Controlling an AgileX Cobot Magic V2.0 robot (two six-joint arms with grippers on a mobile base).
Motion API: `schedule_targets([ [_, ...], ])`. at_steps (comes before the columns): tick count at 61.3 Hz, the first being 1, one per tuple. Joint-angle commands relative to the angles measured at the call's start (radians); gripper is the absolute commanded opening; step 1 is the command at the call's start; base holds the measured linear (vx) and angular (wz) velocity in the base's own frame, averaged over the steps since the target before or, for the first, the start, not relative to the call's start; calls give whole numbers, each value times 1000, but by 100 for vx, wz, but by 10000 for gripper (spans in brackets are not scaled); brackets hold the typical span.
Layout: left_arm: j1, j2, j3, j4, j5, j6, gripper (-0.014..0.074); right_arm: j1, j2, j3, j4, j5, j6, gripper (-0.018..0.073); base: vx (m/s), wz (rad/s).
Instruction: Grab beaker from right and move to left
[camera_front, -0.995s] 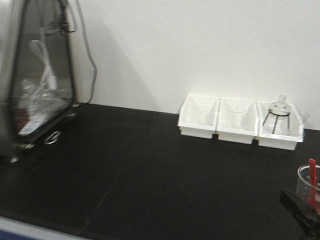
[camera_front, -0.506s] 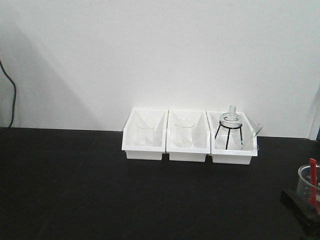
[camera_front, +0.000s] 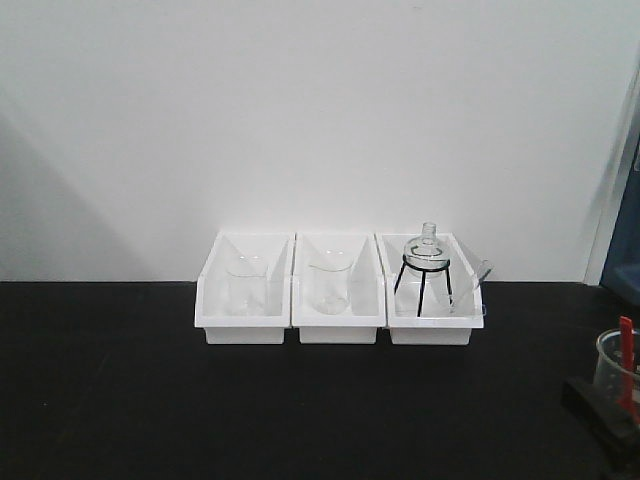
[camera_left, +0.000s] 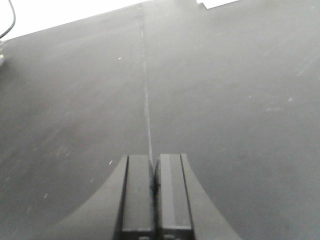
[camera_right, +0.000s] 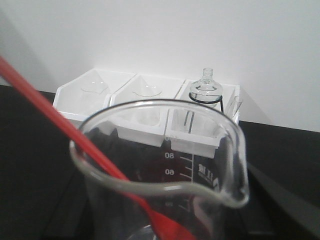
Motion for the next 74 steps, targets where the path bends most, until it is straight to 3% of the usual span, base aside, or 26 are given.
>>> schedule_targets([
  [1, -6, -6, 19, 0, -76, -1, -6, 0, -10, -32, 11, -23, 0, -3, 2, -6],
  [74, -6, -6, 19, 0, -76, -1, -6, 0, -10, -32, 11, -23, 0, -3, 0, 0],
])
